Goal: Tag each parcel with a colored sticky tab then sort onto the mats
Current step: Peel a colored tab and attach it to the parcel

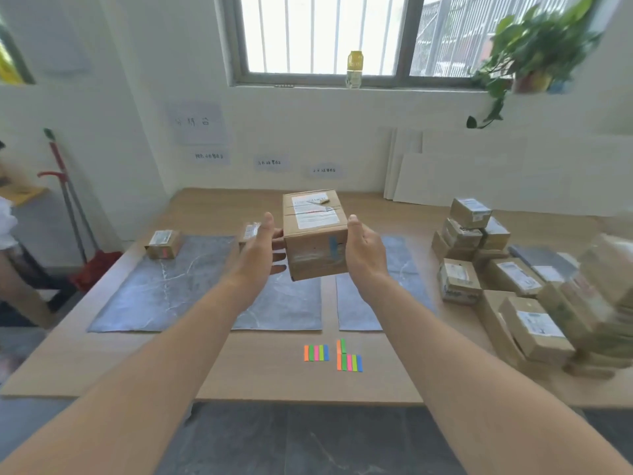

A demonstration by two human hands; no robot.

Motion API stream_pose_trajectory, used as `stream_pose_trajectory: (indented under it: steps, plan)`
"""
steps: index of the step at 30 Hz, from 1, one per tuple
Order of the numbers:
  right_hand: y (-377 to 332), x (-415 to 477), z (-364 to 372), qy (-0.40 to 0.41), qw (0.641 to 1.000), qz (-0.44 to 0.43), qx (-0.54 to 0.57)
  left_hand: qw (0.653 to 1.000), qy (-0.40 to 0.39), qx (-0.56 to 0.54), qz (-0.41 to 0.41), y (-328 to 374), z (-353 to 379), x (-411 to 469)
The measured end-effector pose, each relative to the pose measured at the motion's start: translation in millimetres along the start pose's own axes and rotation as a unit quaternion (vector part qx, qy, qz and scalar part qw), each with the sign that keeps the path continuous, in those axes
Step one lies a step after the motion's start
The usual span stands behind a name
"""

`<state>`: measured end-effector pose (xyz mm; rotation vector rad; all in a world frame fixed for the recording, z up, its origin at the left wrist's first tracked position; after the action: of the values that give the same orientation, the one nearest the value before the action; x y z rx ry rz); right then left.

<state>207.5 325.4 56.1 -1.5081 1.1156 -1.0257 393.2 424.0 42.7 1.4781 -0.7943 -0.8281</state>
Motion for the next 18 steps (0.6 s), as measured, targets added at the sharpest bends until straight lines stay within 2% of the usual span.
stream_pose_trajectory:
  steps: [9, 18]
  plan:
    - [33.3, 41.8, -34.9, 0.002, 0.999, 0.031, 0.021, 1.0, -0.015, 0.014, -0.011, -5.0, 51.0, 32.0]
    - [76.5, 128.9, -19.1, 0.023, 0.998, 0.062, 0.005, 0.996, -0.07, 0.0, -0.057, -39.5, 82.5, 135.3]
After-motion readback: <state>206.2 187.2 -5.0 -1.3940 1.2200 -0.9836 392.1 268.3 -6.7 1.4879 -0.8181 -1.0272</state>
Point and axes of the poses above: each hand's wrist, its own x-axis towards the middle knuckle, its own z-axis out of the palm, y = z × x, the point moved 10 cm from there along x, towards the middle knuckle
